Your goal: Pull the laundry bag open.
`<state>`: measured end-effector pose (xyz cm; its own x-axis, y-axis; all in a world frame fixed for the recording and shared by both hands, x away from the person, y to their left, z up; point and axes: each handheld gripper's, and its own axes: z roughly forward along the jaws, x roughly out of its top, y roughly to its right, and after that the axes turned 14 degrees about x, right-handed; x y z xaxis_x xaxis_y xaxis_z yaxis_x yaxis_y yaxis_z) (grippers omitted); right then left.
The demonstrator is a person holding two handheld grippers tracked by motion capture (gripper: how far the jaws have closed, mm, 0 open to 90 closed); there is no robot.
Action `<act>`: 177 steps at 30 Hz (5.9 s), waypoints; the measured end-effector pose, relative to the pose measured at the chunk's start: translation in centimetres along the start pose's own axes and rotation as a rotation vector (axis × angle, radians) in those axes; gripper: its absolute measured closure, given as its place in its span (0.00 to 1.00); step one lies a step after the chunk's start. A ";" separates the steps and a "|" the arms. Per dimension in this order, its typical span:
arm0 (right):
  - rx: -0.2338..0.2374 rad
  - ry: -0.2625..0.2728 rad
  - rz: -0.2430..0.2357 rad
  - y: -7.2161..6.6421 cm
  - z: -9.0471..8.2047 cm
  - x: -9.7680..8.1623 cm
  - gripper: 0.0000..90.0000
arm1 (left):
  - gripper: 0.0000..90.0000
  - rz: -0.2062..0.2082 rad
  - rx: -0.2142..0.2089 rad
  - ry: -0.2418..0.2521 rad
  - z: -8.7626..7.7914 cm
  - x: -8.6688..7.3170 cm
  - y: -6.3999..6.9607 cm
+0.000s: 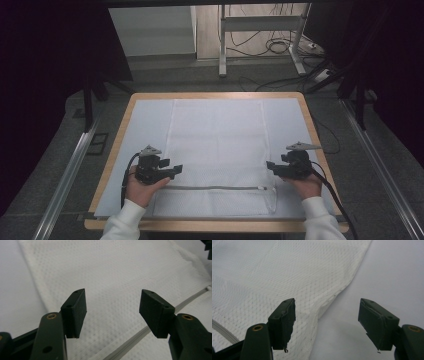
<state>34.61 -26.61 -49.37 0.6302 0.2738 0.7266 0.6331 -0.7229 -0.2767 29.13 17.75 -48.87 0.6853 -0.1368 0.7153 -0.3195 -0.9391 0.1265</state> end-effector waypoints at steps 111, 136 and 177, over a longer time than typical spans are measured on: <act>-0.058 -0.006 0.014 0.5 -1.3 -1.4 0.32 | 0.41 0.253 -0.224 -0.119 6.6 2.7 18.4; -0.065 -0.011 0.009 0.5 -1.2 -1.5 0.32 | 0.47 0.240 -0.271 -0.183 9.0 2.4 20.7; -0.064 0.003 0.008 0.4 -1.5 -1.3 0.32 | 0.70 0.189 -0.367 -0.269 11.3 2.5 22.2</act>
<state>33.35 -28.27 -49.50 0.6341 0.2659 0.7261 0.5975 -0.7645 -0.2418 31.11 -7.03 -52.05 0.7223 -0.4160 0.5525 -0.6310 -0.7235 0.2801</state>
